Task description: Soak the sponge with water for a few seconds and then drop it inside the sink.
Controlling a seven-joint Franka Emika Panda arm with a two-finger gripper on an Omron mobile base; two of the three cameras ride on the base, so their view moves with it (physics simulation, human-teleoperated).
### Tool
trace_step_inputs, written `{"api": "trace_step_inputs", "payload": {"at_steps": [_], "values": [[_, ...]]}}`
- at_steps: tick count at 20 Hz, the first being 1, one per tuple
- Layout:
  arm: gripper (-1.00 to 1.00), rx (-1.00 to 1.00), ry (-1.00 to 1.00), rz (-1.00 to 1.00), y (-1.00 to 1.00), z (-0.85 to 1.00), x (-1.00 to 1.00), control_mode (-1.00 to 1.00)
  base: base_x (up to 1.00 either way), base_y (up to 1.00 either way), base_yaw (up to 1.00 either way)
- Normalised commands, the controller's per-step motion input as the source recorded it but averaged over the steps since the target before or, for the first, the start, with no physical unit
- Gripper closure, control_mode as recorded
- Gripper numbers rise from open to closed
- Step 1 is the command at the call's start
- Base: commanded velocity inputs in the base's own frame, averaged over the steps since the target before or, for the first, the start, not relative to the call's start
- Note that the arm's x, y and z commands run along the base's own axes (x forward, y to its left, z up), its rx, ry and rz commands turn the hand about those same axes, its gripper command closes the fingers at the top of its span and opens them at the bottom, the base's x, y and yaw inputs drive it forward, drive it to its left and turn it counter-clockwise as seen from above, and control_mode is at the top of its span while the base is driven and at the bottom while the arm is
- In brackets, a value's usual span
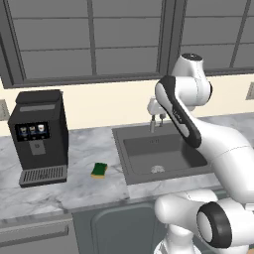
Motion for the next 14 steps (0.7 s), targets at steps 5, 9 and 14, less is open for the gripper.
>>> {"api": "trace_step_inputs", "payload": {"at_steps": [5, 9, 14], "values": [[-1.0, 0.0, 0.0, 0.0, 0.0, -0.01, 0.0, -1.0, 0.0, 0.0, 0.0], [-1.0, 0.0, 0.0, 0.0, 0.0, 0.0, 0.0, -1.0, 0.0, 0.0, 0.0], [-1.0, 0.0, 0.0, 0.0, 0.0, 0.0, 0.0, -1.0, 0.0, 0.0, 0.0]]}}
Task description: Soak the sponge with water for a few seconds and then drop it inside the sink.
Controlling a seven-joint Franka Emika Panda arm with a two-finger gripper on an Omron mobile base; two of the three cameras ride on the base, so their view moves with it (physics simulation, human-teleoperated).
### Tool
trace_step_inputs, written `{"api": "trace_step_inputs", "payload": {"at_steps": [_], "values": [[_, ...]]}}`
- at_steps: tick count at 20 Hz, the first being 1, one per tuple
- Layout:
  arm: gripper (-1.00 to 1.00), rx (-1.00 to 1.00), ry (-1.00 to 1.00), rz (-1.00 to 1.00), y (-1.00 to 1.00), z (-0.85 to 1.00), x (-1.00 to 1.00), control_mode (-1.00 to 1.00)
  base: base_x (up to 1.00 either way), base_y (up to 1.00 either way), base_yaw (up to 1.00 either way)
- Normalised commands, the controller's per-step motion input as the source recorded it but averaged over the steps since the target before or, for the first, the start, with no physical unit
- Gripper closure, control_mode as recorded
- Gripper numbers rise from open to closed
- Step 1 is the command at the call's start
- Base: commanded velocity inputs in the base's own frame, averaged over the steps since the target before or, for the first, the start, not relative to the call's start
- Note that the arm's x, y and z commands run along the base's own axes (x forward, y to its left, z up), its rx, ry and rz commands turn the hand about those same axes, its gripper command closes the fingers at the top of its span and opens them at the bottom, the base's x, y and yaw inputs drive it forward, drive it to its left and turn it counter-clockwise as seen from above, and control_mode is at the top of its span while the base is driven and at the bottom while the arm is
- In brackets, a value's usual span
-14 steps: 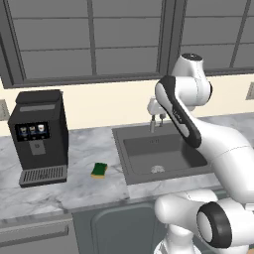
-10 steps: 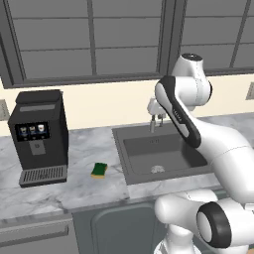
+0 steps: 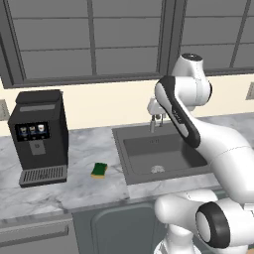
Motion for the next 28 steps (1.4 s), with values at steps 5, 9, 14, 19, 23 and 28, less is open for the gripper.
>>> {"api": "trace_step_inputs", "payload": {"at_steps": [5, 9, 14, 19, 23, 28], "values": [[-1.0, 0.0, 0.0, 0.0, 0.0, 0.0, 0.0, -1.0, 0.0, 0.0, 0.0], [-1.0, 0.0, -0.01, -0.04, 0.0, 0.0, 0.13, -1.0, 0.0, 0.0, 0.0], [-1.0, 0.0, -0.02, 0.0, 0.0, 0.0, -0.11, -1.0, 0.0, 0.0, 0.0], [-1.0, 0.0, -0.03, 0.0, -0.06, 0.0, -0.33, -1.0, 0.0, 0.0, 0.0], [-1.0, 0.0, -0.01, 0.0, -0.11, 0.0, -0.25, -1.0, 0.0, 0.0, 0.0], [-1.0, 0.0, 0.0, 0.0, -0.43, 0.0, 0.02, -1.0, 0.0, 0.0, 0.0]]}}
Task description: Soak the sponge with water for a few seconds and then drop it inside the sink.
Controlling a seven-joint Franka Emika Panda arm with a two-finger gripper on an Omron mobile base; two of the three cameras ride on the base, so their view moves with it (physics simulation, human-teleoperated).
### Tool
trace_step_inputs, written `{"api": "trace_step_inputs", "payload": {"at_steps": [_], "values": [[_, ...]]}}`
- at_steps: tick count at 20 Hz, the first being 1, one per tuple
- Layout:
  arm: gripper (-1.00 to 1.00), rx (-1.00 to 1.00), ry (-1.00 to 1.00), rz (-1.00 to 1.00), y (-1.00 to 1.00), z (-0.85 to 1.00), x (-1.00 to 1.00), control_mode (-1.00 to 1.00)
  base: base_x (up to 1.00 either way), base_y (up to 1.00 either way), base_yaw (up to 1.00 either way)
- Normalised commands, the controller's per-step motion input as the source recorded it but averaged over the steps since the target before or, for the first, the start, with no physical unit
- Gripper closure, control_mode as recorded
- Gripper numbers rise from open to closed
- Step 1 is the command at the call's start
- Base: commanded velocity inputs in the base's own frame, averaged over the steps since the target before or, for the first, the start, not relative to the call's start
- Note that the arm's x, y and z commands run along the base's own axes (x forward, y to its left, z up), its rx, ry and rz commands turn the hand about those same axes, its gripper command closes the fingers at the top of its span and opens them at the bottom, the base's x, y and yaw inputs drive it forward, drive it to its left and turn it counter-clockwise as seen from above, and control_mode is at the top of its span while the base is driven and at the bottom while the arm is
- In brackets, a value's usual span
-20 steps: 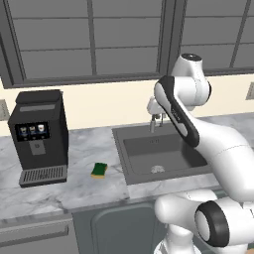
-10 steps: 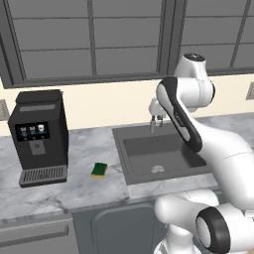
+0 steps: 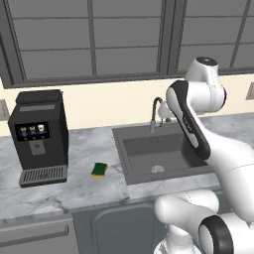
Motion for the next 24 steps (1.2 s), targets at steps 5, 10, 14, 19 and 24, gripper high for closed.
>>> {"api": "trace_step_inputs", "payload": {"at_steps": [5, 10, 14, 19, 24], "values": [[-1.0, 0.0, 0.0, 0.0, -0.4, 0.0, 0.05, -1.0, 0.0, 0.0, 0.0], [-1.0, 0.0, 0.0, 0.0, -0.31, 0.0, 0.0, -1.0, 0.0, 0.0, 0.0], [-1.0, 0.0, 0.0, 0.0, -0.29, 0.0, 0.0, -1.0, 0.0, 0.0, 0.0], [-1.0, 0.0, 0.0, 0.0, -0.32, 0.0, 0.0, -1.0, 0.0, 0.0, 0.0], [-1.0, 0.0, 0.0, 0.0, -0.46, -0.01, 0.01, -1.0, 0.0, 0.0, 0.0]]}}
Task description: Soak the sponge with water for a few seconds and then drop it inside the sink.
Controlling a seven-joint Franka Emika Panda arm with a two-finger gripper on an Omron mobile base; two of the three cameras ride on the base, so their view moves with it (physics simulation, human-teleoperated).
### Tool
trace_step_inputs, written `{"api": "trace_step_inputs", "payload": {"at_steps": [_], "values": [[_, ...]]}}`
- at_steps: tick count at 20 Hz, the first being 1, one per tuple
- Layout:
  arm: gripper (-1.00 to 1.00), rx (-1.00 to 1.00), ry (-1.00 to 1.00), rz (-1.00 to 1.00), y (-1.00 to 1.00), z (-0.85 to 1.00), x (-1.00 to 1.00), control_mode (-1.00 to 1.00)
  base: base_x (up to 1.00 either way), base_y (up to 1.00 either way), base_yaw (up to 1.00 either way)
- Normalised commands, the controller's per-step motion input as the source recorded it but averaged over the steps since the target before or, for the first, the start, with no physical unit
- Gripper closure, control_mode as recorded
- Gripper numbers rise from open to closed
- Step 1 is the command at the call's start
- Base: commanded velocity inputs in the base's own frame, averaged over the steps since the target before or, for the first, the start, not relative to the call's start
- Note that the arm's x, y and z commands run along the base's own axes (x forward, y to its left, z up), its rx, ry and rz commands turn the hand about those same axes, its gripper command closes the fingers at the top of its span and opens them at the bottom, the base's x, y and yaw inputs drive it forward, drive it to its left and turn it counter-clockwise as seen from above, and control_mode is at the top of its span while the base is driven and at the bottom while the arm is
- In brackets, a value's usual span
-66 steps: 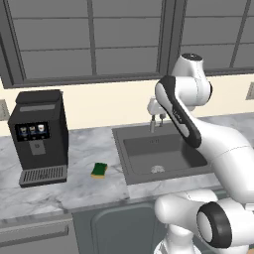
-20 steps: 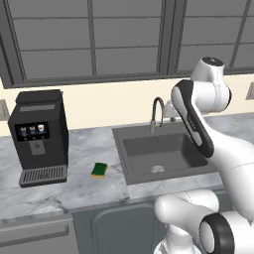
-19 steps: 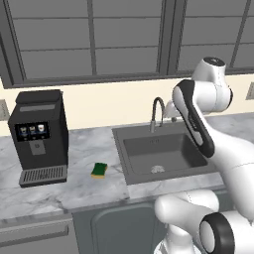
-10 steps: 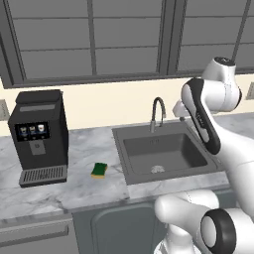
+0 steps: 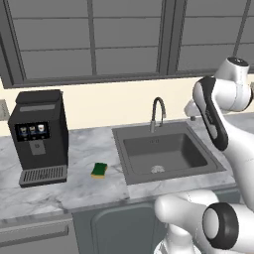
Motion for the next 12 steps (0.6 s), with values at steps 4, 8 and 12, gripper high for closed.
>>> {"api": "trace_step_inputs", "payload": {"at_steps": [4, 8, 12], "values": [[-1.0, 0.0, 0.0, 0.0, -0.42, 0.0, 0.01, -1.0, 0.0, 0.0, 0.0], [-1.0, 0.0, 0.0, 0.0, -0.35, 0.0, 0.06, -1.0, 0.0, 0.0, 0.0], [-1.0, 0.0, 0.0, 0.0, -0.3, 0.0, 0.1, -1.0, 0.0, 0.0, 0.0]]}}
